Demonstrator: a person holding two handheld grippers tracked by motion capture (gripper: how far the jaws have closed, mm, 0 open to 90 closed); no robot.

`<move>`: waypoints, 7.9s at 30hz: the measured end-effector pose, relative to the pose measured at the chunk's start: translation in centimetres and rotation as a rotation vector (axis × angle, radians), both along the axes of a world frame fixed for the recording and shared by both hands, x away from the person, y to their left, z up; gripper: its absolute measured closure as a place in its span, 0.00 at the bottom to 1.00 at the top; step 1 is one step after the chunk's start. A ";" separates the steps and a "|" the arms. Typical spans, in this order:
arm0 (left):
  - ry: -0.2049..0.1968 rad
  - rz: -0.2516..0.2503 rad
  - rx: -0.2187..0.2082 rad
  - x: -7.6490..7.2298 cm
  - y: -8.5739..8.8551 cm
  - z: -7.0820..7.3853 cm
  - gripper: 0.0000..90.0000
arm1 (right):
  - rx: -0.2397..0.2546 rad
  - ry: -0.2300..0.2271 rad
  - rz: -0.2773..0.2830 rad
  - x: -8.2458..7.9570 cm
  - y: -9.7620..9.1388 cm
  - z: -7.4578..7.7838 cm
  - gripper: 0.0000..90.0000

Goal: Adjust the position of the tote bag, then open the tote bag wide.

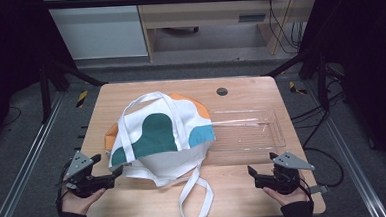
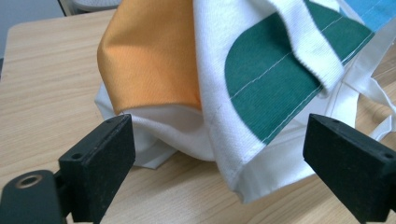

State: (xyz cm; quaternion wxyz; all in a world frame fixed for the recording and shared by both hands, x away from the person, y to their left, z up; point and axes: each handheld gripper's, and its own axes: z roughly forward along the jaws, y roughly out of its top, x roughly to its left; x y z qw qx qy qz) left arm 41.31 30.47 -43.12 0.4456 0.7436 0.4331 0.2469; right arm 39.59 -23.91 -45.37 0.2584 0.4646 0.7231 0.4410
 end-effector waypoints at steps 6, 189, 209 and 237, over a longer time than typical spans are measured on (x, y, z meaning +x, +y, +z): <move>0.003 -0.002 0.024 -0.2 -0.4 -0.1 0.15 | -0.006 -0.008 0.003 -0.1 0.1 0.1 0.11; -0.028 0.094 0.011 -0.2 -0.9 -0.4 0.92 | 0.059 -0.149 0.319 5.5 23.4 4.8 1.00; -0.037 0.086 0.010 -0.3 -1.0 -0.5 0.82 | 0.064 -0.172 0.322 5.8 23.8 6.3 1.00; -0.180 0.046 0.018 -1.1 -3.2 4.6 0.43 | 0.067 -0.152 0.279 6.3 22.7 5.5 1.00</move>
